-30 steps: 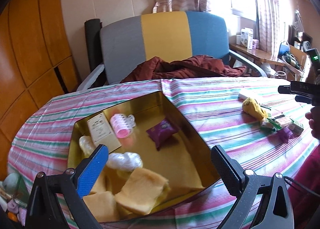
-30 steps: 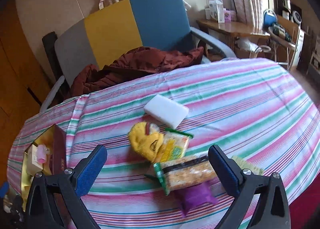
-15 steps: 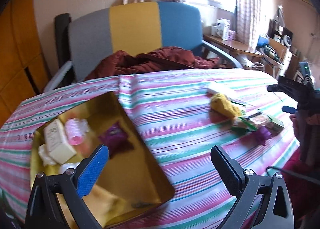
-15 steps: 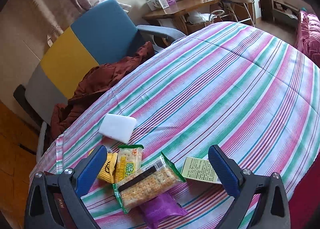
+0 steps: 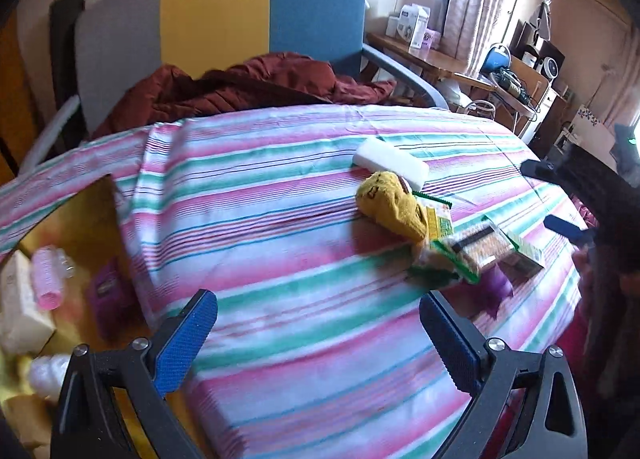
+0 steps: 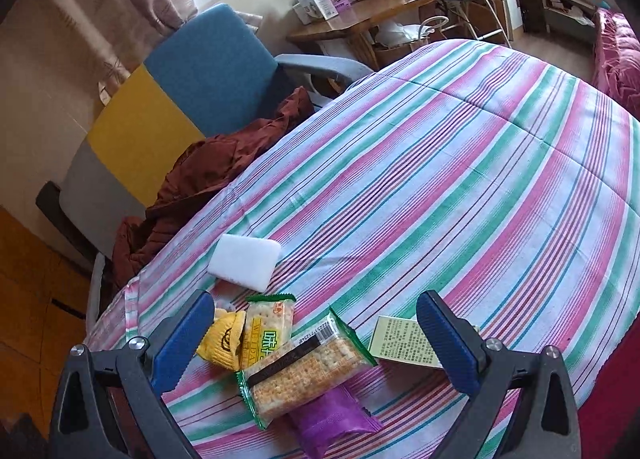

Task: Organize objects
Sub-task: 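Grasp the yellow knitted sock with the left tool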

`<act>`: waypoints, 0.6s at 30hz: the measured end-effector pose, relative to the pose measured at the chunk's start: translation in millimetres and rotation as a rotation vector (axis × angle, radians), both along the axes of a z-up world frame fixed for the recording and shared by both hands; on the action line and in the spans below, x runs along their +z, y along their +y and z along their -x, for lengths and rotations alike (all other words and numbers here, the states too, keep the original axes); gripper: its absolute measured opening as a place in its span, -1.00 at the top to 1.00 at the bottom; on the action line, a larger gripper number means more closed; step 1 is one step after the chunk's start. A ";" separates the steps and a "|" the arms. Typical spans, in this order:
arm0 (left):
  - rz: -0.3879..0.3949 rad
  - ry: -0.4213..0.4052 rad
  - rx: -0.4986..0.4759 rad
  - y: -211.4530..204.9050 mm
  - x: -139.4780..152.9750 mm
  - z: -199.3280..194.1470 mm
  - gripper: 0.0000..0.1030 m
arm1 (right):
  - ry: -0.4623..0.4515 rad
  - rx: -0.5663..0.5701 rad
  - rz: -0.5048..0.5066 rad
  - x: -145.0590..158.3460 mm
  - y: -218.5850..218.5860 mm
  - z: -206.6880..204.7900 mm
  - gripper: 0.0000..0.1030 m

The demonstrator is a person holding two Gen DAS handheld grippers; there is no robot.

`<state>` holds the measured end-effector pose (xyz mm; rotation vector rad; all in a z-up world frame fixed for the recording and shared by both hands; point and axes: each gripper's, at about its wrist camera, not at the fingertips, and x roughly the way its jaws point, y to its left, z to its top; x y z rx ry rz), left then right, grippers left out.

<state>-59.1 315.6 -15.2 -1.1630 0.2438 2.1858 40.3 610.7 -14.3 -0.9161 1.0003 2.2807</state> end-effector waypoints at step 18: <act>-0.050 -0.153 -0.021 117.7 -43.0 67.7 -0.66 | 0.064 -0.133 0.129 -11.2 27.8 -24.7 -1.00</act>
